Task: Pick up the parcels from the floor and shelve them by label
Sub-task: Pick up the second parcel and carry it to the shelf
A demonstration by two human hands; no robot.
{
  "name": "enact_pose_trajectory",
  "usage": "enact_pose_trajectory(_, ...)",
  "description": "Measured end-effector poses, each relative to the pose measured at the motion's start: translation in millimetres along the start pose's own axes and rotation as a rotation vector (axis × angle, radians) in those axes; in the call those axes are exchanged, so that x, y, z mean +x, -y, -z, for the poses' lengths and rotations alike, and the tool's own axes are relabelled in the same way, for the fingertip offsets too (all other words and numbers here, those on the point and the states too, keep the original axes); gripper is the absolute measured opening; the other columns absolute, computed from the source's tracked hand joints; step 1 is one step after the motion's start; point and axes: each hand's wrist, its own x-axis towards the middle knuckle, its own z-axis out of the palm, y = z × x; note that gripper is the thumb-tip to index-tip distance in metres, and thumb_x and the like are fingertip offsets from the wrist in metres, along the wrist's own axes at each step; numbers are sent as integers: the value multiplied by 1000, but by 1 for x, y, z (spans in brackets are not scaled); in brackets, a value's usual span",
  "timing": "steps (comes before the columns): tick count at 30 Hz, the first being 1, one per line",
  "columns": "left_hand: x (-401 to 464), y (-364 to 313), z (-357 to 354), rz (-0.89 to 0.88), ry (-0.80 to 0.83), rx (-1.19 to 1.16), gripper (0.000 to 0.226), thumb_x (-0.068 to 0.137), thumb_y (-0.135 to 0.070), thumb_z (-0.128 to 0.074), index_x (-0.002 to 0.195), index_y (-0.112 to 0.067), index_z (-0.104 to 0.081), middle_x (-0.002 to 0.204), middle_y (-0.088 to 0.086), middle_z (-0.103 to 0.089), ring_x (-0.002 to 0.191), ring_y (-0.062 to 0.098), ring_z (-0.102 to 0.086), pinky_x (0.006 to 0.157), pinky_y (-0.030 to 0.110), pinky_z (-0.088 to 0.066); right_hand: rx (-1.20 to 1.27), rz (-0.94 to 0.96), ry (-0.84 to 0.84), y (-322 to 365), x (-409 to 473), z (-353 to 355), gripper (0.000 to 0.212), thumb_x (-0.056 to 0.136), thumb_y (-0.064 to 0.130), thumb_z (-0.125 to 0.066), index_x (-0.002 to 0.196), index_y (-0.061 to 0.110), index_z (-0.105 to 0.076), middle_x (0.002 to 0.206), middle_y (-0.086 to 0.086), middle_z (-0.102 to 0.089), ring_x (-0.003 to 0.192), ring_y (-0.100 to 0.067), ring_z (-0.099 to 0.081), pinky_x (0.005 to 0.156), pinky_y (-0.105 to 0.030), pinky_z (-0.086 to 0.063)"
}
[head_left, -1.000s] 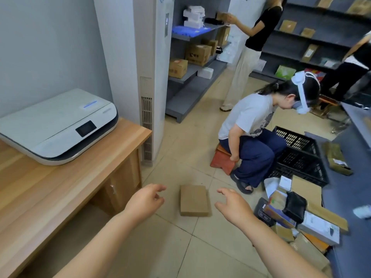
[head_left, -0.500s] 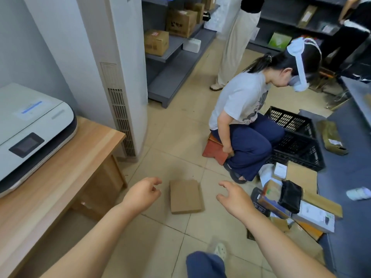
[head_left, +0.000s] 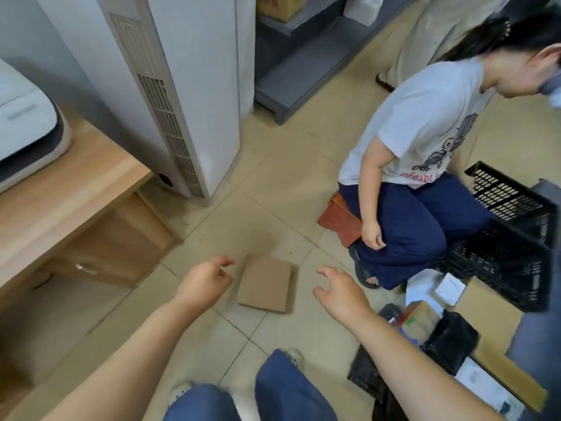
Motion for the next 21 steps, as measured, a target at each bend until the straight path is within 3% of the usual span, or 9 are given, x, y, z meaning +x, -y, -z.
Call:
enact_pose_trajectory(3,25,2,-22,55,6,-21,37,85,-18,-53,122,-21,-55,107,2,-64,103,20,-58,80,24,-39,-11,8,49,-13,35,-5,47,91,24,-52,136,17,-43,139,-6,-47,126,-21,-45,98,-31,-39)
enact_pose_trajectory(9,83,33,-66,116,38,-54,36,84,-14,-52,119,-18,-57,114,3,-62,97,18,-59,83,27,-43,-20,-4,153,-33,102,-53,49,90,24,-51,138,17,-41,138,-6,-48,126,-21,-45,98,-31,-39)
enact_pose_trajectory(15,144,93,-135,151,67,-67,38,85,-16,-52,123,-17,-54,121,3,-58,92,12,-55,79,26,-44,-19,-63,239,-65,174,-134,50,91,23,-50,139,17,-40,139,-5,-47,127,-21,-44,100,-29,-38)
enact_pose_trajectory(21,217,167,-219,175,103,-41,43,83,-18,-55,126,-20,-51,125,0,-57,103,13,-57,77,22,-40,-21,-121,273,-108,257,-242,51,92,25,-50,140,17,-38,143,-4,-44,130,-21,-42,102,-30,-38)
